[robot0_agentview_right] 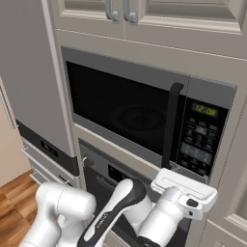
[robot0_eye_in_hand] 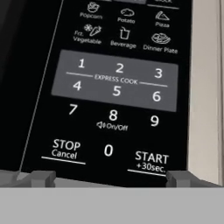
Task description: Pick the potato from the counter and place it in the microwave. Then turn on the microwave.
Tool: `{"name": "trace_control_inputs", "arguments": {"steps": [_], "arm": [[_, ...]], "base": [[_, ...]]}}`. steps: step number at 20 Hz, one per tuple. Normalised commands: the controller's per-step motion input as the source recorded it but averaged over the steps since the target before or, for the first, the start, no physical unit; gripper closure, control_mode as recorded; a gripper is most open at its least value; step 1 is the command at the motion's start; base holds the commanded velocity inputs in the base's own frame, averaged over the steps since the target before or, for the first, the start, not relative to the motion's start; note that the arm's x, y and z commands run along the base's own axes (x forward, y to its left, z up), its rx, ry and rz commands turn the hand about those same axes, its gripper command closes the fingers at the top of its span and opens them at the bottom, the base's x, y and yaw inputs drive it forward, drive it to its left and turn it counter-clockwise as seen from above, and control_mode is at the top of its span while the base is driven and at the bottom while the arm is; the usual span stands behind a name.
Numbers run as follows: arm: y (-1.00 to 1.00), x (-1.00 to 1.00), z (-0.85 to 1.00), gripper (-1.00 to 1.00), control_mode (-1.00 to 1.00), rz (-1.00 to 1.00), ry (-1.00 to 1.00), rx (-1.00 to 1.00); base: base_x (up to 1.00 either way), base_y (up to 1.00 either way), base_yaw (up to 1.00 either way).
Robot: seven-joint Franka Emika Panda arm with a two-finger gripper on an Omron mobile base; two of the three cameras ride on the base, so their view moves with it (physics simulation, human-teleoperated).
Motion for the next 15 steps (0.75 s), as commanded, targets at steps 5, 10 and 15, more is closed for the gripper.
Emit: {"name": "trace_control_inputs", "arguments": {"steps": [5,10,15], "arm": [[-0.01,0.03,0.0,-1.0,-1.0,0.04,0.0,0.0],[0.0,0.04,-0.02,-1.0,-1.0,0.03,0.0,-0.01],[0.0,-0.15,0.0,-1.0,-1.0,0.01,-0.03,-0.02]], "base": [[0.0,0.0,0.0],[0.0,0.0,0.0],[0.0,0.0,0.0]]}}
